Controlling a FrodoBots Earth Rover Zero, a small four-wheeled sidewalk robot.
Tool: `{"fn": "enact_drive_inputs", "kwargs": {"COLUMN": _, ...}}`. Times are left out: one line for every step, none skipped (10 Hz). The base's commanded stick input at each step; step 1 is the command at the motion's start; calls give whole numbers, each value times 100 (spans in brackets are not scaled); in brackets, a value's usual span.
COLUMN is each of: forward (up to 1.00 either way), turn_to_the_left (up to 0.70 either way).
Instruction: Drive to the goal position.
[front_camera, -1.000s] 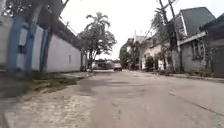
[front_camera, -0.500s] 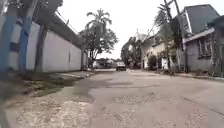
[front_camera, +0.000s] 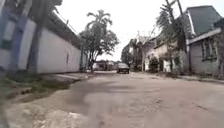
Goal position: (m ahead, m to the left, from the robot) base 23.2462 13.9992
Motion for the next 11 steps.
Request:
{"fn": "enact_drive_inputs", "kwargs": {"forward": 85, "turn_to_the_left": 0}}
{"fn": "enact_drive_inputs", "kwargs": {"forward": 85, "turn_to_the_left": 0}}
{"fn": "enact_drive_inputs", "kwargs": {"forward": 85, "turn_to_the_left": 0}}
{"fn": "enact_drive_inputs", "kwargs": {"forward": 85, "turn_to_the_left": 0}}
{"fn": "enact_drive_inputs", "kwargs": {"forward": 85, "turn_to_the_left": 0}}
{"fn": "enact_drive_inputs", "kwargs": {"forward": 85, "turn_to_the_left": 0}}
{"fn": "enact_drive_inputs", "kwargs": {"forward": 85, "turn_to_the_left": 0}}
{"fn": "enact_drive_inputs", "kwargs": {"forward": 85, "turn_to_the_left": 0}}
{"fn": "enact_drive_inputs", "kwargs": {"forward": 85, "turn_to_the_left": 0}}
{"fn": "enact_drive_inputs", "kwargs": {"forward": 85, "turn_to_the_left": 0}}
{"fn": "enact_drive_inputs", "kwargs": {"forward": 85, "turn_to_the_left": 0}}
